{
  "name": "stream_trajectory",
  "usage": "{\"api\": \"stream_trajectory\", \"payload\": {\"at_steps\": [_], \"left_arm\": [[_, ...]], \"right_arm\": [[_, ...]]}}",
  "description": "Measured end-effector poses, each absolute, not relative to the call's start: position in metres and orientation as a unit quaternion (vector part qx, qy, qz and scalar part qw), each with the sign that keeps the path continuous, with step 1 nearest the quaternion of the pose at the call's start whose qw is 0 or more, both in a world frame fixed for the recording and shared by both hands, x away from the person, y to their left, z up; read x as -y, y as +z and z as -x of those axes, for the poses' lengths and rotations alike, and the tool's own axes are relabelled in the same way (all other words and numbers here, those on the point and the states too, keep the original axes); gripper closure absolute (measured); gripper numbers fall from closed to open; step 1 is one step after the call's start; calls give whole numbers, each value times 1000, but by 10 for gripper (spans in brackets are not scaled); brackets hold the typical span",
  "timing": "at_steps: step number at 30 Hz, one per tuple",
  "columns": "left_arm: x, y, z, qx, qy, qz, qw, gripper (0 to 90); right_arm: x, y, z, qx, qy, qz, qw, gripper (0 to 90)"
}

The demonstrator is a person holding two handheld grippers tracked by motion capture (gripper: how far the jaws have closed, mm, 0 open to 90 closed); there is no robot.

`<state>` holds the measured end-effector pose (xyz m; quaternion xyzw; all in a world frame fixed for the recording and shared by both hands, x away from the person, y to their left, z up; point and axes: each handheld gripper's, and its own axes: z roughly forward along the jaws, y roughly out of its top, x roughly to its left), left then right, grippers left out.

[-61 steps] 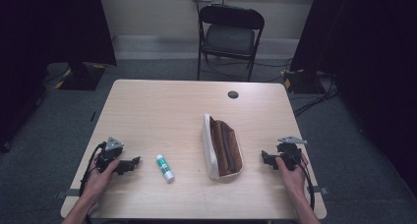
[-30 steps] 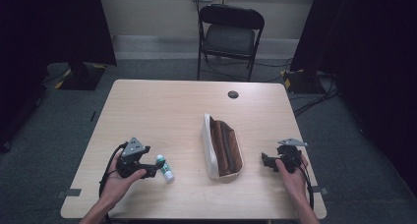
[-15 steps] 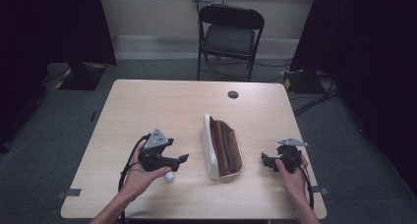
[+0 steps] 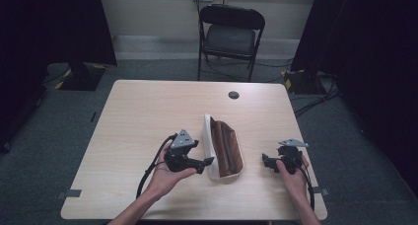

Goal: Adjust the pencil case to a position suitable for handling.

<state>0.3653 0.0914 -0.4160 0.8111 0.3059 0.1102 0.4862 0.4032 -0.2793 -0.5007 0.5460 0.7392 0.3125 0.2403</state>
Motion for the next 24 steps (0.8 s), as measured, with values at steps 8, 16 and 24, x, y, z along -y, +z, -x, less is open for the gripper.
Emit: {"api": "stream_trajectory", "payload": {"at_steps": [8, 16, 24], "left_arm": [[-75, -429, -365, -300, 108, -822, 472, 165], [-81, -435, -367, -287, 119, -837, 450, 255], [-102, -435, -373, -303, 113, -831, 453, 328]], "right_arm": [[279, -501, -403, -739, 312, -546, 240, 61], [279, -501, -403, -740, 313, -545, 240, 61], [279, -501, -403, -740, 313, -545, 240, 62]]}}
